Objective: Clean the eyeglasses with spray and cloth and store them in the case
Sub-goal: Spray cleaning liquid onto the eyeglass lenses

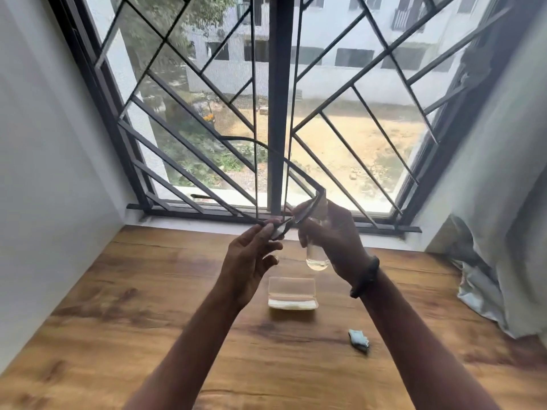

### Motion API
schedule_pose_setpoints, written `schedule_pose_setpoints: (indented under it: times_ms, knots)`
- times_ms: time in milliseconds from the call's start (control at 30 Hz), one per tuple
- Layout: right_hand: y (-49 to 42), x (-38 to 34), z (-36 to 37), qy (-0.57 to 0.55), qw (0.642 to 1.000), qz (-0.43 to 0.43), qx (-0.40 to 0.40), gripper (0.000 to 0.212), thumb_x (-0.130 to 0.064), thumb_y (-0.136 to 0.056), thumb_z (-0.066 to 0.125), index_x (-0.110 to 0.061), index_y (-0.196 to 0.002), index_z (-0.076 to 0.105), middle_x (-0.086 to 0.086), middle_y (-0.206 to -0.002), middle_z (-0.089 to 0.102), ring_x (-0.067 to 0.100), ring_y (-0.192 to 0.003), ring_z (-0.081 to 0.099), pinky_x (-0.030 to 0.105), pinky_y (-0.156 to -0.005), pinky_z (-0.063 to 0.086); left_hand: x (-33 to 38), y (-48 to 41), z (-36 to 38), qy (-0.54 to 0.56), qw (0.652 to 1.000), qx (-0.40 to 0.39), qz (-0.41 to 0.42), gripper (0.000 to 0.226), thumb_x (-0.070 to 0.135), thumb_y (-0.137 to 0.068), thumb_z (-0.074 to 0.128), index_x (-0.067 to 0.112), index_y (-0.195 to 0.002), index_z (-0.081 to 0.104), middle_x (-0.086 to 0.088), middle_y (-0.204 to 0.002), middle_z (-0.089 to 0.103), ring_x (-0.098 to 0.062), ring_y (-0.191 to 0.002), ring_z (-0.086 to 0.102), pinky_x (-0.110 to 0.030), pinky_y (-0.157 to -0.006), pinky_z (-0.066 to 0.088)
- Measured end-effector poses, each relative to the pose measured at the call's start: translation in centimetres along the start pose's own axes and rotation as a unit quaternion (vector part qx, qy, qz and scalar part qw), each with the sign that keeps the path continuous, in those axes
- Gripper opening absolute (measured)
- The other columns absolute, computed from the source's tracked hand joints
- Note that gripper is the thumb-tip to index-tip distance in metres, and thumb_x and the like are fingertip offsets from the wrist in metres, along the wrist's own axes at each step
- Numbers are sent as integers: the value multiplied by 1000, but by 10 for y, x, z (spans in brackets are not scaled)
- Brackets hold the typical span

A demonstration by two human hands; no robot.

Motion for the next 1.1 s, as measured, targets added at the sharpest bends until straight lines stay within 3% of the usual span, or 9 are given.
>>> schedule_pose_setpoints:
  times_ms: [200, 333, 533, 733, 833, 900, 1100]
  knots:
    - [5, 9, 2, -20, 999, 34, 18, 17, 1, -92, 65, 12, -104, 58, 7, -74, 62, 17, -54, 53, 30, -50, 46, -2, -4, -1, -14, 997, 69, 42, 14, 29, -83, 70, 27, -87, 83, 6, -83, 76, -6, -76, 62, -23, -65, 42]
    - [16, 21, -1, -40, 997, 67, 17, 42, -10, -84, 69, 9, -112, 46, 11, -80, 56, 16, -60, 54, 31, -53, 49, -1, -10, -6, -43, 984, 134, 106, 13, 19, -92, 70, 23, -88, 82, 5, -81, 77, -4, -71, 63, -20, -59, 43]
    - [44, 35, -4, -45, 995, 88, -1, 54, -6, -81, 64, 2, -126, 35, 8, -81, 55, 17, -64, 53, 27, -55, 50, 1, -20, -13, -138, 947, 189, 220, 11, 11, -93, 72, 14, -100, 79, 9, -74, 77, 1, -65, 64, -18, -50, 47]
    - [70, 33, 13, 82, 996, 29, -28, 56, -14, -89, 66, -26, -132, 33, 7, -79, 58, 21, -63, 53, 42, -59, 49, 1, -27, -14, -237, 904, 200, 294, 18, 20, -91, 75, 12, -106, 80, -1, -91, 81, 1, -73, 68, -29, -66, 54]
    - [75, 25, 21, 112, 993, -15, -43, 66, -8, -91, 66, -34, -139, 30, 1, -79, 55, 8, -64, 51, 25, -62, 46, 2, -28, -9, -258, 892, 182, 323, 15, 15, -92, 74, 13, -106, 80, 2, -92, 80, 5, -65, 61, -22, -63, 49]
    - [76, 17, 24, 139, 989, -42, -40, 70, -7, -92, 67, -36, -143, 29, 0, -78, 55, 9, -63, 50, 22, -62, 45, 3, -27, -5, -272, 885, 170, 337, 14, 13, -93, 73, 15, -105, 80, 2, -95, 80, 5, -68, 63, -20, -62, 49]
    - [74, 0, 31, 153, 984, -83, -26, 62, -14, -93, 66, -39, -140, 36, 0, -76, 56, 20, -56, 51, 46, -54, 47, 8, -20, 3, -296, 863, 158, 377, 22, 9, -93, 73, 29, -101, 76, 6, -95, 79, 3, -77, 69, -20, -65, 52]
Point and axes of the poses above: each hand's wrist, its own y-axis away from the middle knuckle, its own z-axis out of the palm, x = y × z, the point moved 1 cm from there along -y, towards the middle knuckle
